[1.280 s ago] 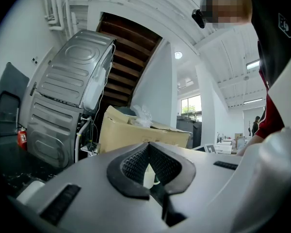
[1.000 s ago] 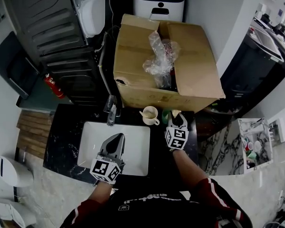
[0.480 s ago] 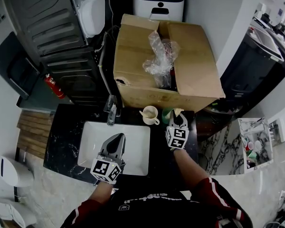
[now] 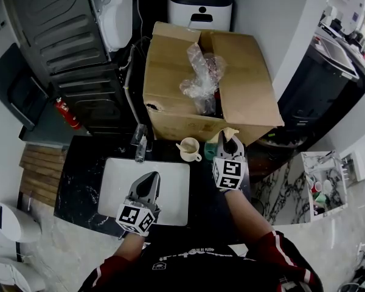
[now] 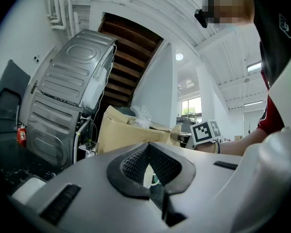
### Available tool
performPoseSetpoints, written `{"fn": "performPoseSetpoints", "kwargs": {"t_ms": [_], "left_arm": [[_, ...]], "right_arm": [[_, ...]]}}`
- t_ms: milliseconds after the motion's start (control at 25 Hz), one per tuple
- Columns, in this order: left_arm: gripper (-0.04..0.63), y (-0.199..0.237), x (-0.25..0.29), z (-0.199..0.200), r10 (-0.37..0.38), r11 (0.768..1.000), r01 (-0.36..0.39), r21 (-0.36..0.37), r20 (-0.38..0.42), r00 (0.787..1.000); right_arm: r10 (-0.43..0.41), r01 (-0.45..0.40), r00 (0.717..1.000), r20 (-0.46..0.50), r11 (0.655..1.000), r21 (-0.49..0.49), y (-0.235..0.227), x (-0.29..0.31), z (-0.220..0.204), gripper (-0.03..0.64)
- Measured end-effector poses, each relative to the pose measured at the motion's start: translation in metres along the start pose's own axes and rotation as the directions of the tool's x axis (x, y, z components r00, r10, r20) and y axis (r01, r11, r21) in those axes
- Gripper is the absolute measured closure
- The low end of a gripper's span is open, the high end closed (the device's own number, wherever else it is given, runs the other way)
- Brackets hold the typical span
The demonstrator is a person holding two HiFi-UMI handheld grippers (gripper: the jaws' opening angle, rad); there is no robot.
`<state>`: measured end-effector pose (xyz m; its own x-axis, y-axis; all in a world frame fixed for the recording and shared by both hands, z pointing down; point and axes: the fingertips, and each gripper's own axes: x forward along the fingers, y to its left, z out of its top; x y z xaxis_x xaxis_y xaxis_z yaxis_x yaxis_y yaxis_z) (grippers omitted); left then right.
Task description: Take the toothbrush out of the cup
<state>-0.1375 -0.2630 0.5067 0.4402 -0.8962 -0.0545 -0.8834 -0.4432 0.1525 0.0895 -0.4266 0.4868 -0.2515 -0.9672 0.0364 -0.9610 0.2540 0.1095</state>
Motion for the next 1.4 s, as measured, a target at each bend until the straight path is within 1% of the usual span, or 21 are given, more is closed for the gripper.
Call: {"fn": "performPoseSetpoints", "kwargs": {"t_ms": [160, 400, 640, 840, 1040, 1160, 1400], "left_arm": [[0.58, -0.002, 0.002, -0.001, -0.007, 1.0, 0.007, -0.009, 0.0, 1.0], [0.58, -0.006, 0.005, -0.002, -0.025, 1.0, 0.025, -0.004, -0.003, 1.0], [0.58, -0.009, 0.009, -0.003, -0.04, 0.999, 0.04, -0.005, -0.01, 0.999], [0.58, -0.014, 0.014, -0.007, -0.061, 0.998, 0.061, -0.009, -0.013, 0.998], [0.58, -0.019, 0.021, -0.01, -0.08, 0.997, 0.08, -0.018, -0.009, 0.997], [0.58, -0.024, 0.025, -0.012, -0.096, 0.995, 0.096, -0.019, -0.011, 0.995], [0.578, -0.029, 0.032, -0.014, -0.113, 0.994, 0.113, 0.002, -0.013, 0.994]], "right_arm": [[0.001, -0.001, 1.0, 0.015, 1.0, 0.007, 0.001, -0.005, 0.013, 0.56], [-0.008, 0.008, 1.0, 0.001, 1.0, 0.026, 0.002, -0.03, 0.006, 0.56], [0.01, -0.01, 1.0, -0.013, 1.0, 0.02, 0.01, -0.071, 0.003, 0.56], [0.019, -0.019, 1.0, -0.023, 1.0, 0.002, 0.016, -0.117, -0.008, 0.56], [0.022, -0.022, 0.999, -0.037, 1.0, 0.017, 0.026, -0.164, -0.013, 0.56], [0.026, -0.023, 0.998, -0.061, 0.998, 0.051, 0.03, -0.184, -0.02, 0.56], [0.02, -0.013, 0.996, -0.083, 0.997, 0.081, 0.027, -0.19, -0.032, 0.56]]}}
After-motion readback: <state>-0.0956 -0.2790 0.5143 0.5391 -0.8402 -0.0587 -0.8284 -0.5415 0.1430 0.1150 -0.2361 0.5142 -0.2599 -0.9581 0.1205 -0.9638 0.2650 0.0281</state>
